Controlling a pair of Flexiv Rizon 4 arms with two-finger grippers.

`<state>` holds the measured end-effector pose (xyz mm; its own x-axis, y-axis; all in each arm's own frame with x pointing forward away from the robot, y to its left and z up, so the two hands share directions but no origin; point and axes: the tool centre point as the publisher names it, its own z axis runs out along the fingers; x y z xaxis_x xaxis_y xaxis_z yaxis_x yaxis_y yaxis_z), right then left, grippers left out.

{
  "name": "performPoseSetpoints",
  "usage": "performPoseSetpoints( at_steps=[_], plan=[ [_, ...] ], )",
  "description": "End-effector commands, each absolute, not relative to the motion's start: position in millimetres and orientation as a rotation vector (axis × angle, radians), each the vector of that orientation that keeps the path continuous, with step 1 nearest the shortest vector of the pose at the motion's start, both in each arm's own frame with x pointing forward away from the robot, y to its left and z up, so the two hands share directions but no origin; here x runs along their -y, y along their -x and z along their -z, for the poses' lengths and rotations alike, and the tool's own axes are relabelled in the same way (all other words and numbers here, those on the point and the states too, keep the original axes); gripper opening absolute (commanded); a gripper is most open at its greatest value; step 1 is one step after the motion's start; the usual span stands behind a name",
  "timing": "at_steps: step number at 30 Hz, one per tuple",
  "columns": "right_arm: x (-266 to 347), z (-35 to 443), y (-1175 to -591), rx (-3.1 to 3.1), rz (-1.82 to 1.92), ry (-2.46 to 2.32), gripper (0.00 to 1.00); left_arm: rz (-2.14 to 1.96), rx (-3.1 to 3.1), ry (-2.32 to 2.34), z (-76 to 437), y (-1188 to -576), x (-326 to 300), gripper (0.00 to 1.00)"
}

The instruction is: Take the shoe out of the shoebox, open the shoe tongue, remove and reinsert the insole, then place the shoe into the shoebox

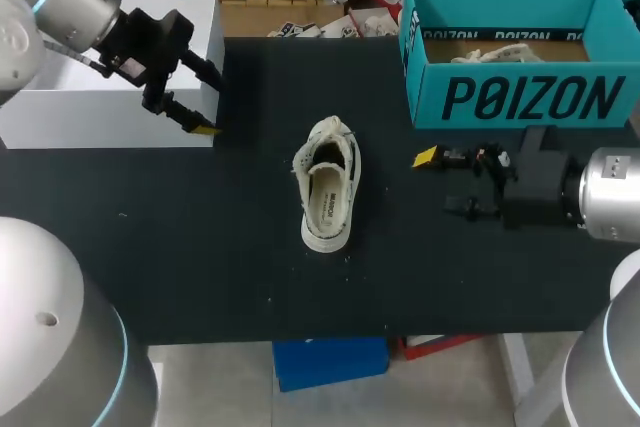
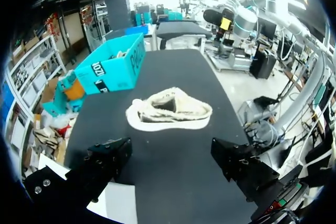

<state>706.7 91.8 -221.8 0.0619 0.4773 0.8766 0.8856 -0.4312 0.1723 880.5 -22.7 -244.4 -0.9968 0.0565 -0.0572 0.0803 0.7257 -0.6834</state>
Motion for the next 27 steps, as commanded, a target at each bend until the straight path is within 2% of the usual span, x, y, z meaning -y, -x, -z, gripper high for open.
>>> performPoseSetpoints(
  at_steps=[1, 15, 25, 27],
  plan=[
    [-92.4, 221.9, -706.9, 1.357, 1.33, 1.935, 1.0, 1.156, -2.832, -0.111, 243.1, -872.9, 14.5, 1.0],
    [-92.4, 221.9, -706.9, 1.357, 1.33, 1.935, 1.0, 1.156, -2.832, -0.111, 243.1, -872.9, 14.5, 1.0],
    [-90.2, 217.3, -760.7, 1.868, 1.063, 2.021, 1.0, 1.156, -2.832, -0.111, 243.1, -872.9, 14.5, 1.0],
    [-95.2, 220.0, -772.0, 2.021, 0.895, 2.054, 1.0, 1.156, -2.832, -0.111, 243.1, -872.9, 14.5, 1.0]
  ],
)
